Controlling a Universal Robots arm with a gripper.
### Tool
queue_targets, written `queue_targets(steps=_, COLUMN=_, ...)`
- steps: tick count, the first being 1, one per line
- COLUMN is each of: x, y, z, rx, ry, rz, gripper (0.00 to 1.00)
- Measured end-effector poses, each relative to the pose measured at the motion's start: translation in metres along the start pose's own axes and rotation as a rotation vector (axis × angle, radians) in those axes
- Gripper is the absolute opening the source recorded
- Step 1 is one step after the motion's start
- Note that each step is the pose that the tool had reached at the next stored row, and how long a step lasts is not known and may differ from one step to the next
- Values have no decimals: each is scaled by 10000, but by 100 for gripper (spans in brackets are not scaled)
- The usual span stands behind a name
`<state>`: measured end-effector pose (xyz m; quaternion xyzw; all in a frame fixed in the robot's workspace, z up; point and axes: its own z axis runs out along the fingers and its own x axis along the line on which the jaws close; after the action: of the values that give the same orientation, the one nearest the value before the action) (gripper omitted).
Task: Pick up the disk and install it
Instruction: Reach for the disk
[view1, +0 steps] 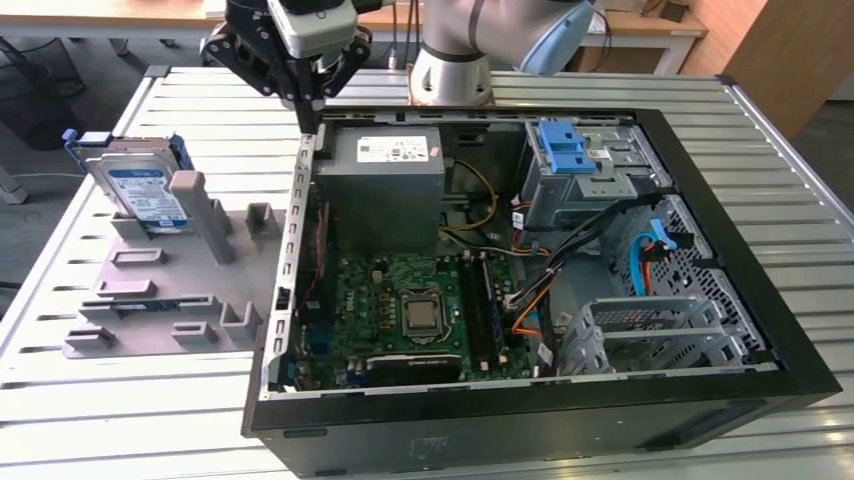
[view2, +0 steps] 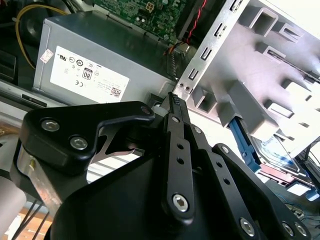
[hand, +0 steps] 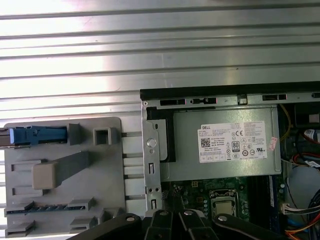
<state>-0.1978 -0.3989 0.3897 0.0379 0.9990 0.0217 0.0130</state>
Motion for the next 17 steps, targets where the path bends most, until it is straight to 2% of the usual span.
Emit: queue_targets(steps=17, x=46, y=-4, z=1, rx=0, ry=1, rz=0, gripper=11)
